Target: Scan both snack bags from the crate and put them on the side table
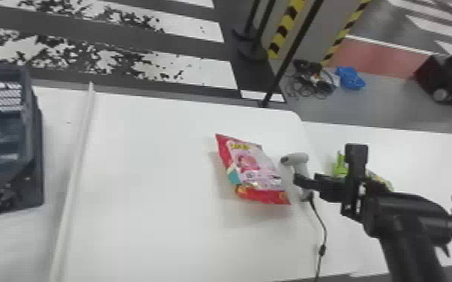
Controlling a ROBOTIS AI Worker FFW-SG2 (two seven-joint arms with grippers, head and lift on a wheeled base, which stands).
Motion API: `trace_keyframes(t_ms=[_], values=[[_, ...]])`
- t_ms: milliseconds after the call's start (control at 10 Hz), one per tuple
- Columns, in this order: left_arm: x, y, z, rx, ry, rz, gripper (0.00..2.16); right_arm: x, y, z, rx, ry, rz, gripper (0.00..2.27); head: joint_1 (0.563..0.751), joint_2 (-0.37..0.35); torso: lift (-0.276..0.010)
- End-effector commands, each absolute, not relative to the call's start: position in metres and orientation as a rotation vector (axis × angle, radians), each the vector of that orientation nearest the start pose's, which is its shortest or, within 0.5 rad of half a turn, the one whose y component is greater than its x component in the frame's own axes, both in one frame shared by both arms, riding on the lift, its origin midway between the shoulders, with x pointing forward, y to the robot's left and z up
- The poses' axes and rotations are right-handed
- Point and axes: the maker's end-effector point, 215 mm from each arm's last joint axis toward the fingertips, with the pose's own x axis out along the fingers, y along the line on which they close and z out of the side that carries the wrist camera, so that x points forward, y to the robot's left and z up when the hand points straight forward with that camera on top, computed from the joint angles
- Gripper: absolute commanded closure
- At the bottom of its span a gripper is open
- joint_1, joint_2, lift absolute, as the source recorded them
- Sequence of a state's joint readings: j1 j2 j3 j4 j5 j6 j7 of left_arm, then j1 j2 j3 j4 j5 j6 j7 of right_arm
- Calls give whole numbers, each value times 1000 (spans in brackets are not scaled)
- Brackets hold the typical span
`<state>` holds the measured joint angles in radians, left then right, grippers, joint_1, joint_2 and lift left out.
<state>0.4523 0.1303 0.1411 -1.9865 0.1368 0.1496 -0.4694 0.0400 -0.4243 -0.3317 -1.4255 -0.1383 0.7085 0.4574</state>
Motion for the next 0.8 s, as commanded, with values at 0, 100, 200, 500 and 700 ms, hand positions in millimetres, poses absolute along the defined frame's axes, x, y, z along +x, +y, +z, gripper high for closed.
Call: trace_keyframes(t_ms=[0,100,200,500,700], values=[[441,224,-381,-9,176,-391,97,466,-497,-528,61,793,25,1031,695,-333,-87],[441,223,-382,-10,176,-392,97,463,-492,-533,85,820,23,2165,695,-327,-87],[441,223,-382,-10,176,-392,97,463,-491,-533,85,820,25,2189,695,-324,-87],[440,224,-383,-10,178,-391,97,462,-489,-526,63,797,25,2250,695,-319,-87],[440,224,-382,-9,177,-391,97,454,-484,-508,28,761,10,2250,695,-320,-87]])
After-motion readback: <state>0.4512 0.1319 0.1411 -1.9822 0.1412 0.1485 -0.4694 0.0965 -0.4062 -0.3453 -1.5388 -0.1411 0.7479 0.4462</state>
